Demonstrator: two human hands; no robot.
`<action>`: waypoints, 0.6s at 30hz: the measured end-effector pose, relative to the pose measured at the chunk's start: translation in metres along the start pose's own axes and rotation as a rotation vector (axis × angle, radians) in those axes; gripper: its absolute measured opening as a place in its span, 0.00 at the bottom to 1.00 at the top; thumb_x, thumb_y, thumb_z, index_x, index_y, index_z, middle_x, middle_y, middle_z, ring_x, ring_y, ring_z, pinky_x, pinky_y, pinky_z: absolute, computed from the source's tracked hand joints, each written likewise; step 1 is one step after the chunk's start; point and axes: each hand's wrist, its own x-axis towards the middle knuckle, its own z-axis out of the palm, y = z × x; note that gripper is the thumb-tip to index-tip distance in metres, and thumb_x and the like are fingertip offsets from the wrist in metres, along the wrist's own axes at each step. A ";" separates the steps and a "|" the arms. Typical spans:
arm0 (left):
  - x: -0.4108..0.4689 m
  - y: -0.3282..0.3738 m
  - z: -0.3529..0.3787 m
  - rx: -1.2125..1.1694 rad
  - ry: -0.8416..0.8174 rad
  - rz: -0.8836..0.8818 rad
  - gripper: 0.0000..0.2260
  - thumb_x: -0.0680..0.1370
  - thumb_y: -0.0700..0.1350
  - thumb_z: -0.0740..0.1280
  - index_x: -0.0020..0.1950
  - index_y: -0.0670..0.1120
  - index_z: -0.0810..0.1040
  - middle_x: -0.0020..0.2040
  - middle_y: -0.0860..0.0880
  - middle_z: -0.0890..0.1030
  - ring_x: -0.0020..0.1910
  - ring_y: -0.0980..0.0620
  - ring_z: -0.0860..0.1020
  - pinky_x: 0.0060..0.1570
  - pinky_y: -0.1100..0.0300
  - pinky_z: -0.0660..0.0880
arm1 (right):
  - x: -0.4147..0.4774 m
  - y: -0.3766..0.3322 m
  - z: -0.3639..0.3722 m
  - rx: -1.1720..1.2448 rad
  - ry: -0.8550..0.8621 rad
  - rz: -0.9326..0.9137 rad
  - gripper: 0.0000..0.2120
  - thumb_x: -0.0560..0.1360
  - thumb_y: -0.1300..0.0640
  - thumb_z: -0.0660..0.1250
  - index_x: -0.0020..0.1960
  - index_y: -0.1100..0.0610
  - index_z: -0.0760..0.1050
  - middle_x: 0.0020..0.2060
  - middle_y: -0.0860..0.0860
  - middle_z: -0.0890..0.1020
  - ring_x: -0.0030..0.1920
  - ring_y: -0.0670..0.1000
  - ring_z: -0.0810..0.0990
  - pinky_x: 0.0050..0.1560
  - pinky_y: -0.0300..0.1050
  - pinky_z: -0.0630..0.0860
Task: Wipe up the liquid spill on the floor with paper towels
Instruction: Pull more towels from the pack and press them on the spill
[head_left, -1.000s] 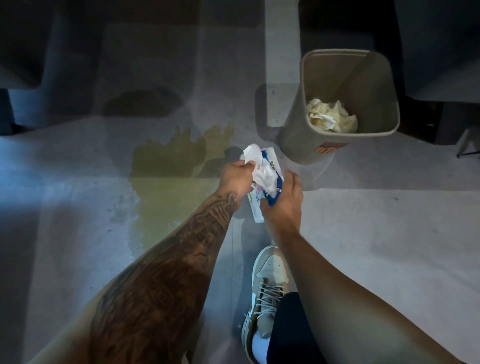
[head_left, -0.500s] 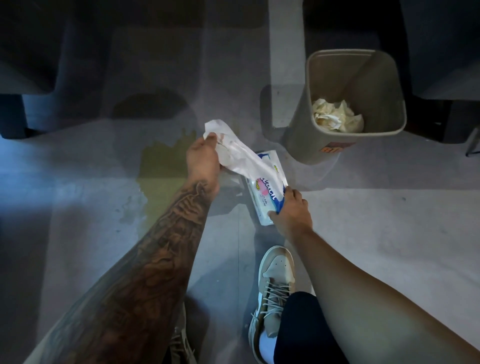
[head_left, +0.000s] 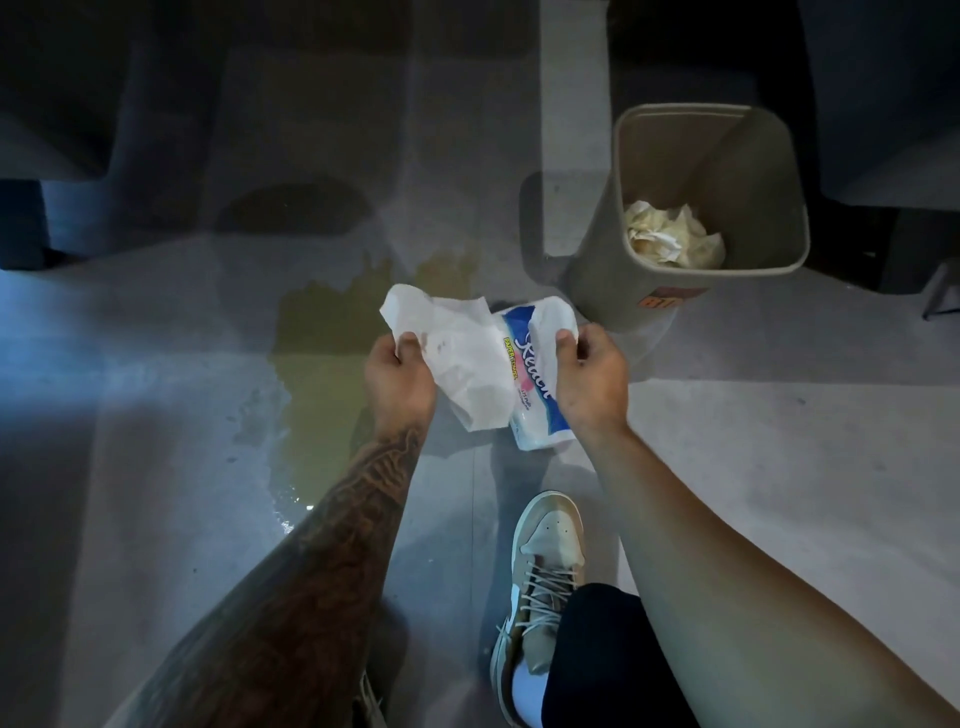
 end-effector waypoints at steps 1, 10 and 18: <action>-0.001 -0.003 0.001 0.024 0.003 -0.004 0.11 0.83 0.47 0.59 0.53 0.43 0.78 0.46 0.48 0.82 0.47 0.46 0.81 0.47 0.57 0.76 | -0.002 -0.003 -0.003 0.016 0.016 0.001 0.12 0.82 0.48 0.61 0.45 0.55 0.72 0.39 0.47 0.79 0.36 0.43 0.75 0.38 0.43 0.72; -0.008 -0.007 -0.004 0.027 -0.054 -0.070 0.08 0.83 0.46 0.60 0.50 0.49 0.79 0.47 0.47 0.84 0.49 0.45 0.82 0.57 0.47 0.79 | -0.012 -0.027 -0.010 0.076 0.063 -0.056 0.13 0.82 0.46 0.58 0.45 0.53 0.71 0.38 0.47 0.79 0.40 0.48 0.78 0.42 0.49 0.78; -0.013 -0.004 -0.016 -0.016 -0.079 -0.071 0.10 0.83 0.44 0.60 0.56 0.44 0.81 0.44 0.50 0.81 0.44 0.49 0.79 0.46 0.59 0.73 | -0.025 -0.058 -0.020 0.297 0.160 -0.075 0.10 0.82 0.44 0.57 0.43 0.45 0.66 0.39 0.46 0.78 0.43 0.50 0.82 0.44 0.53 0.82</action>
